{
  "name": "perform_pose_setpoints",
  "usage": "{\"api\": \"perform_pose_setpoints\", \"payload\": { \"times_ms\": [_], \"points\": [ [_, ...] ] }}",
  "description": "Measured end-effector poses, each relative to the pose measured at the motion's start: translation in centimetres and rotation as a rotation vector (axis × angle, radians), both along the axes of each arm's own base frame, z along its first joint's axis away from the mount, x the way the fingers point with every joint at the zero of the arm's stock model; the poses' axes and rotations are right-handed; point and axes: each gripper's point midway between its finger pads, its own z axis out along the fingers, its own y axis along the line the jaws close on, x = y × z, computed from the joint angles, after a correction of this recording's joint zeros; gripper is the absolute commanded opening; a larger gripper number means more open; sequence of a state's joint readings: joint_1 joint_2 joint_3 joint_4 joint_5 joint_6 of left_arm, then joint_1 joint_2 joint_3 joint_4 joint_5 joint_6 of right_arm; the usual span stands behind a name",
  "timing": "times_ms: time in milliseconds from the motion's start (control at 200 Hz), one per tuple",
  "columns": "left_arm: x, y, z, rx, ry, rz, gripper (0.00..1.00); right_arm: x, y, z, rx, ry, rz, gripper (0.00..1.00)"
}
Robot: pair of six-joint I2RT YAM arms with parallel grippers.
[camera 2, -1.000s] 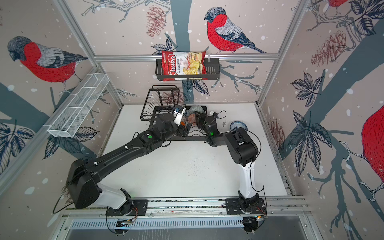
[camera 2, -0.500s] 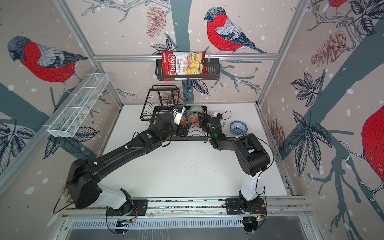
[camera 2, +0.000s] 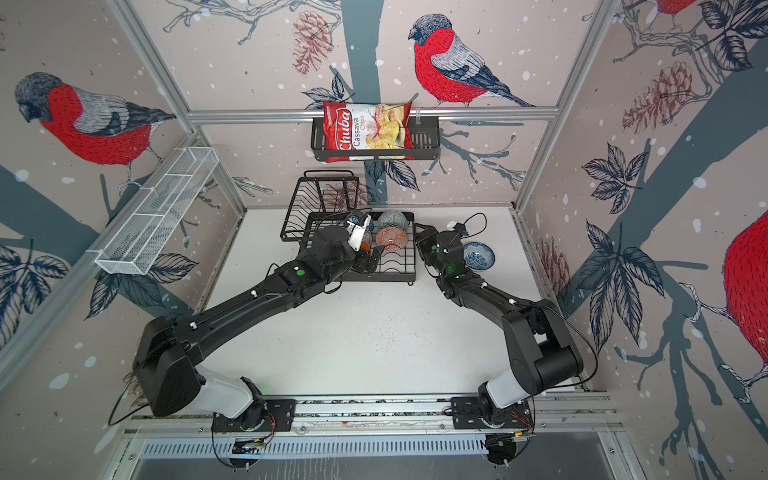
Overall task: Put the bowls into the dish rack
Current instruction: 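Open the left gripper and draw it back while right gripper moves toward the blue-floral bowl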
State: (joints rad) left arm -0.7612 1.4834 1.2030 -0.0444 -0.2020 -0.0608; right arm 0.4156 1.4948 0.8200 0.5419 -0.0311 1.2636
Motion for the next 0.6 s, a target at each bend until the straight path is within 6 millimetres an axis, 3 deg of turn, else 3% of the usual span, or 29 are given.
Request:
{"api": "perform_pose_setpoints", "payload": {
  "times_ms": [280, 470, 600],
  "points": [
    [-0.7, -2.0, -2.1, 0.009, 0.050, -0.057, 0.98, -0.9, -6.3, 0.4, -0.162, 0.028, -0.088, 1.00],
    [-2.1, -4.1, -3.7, 0.017, 0.089, -0.124, 0.98, -0.2, -12.2, -0.1, -0.314, 0.094, -0.179, 1.00],
    [-2.6, -4.9, -4.3, 0.012, 0.109, -0.151, 0.98, -0.2, -16.4, -2.2, -0.410, 0.189, -0.228, 1.00]
  ]
}}
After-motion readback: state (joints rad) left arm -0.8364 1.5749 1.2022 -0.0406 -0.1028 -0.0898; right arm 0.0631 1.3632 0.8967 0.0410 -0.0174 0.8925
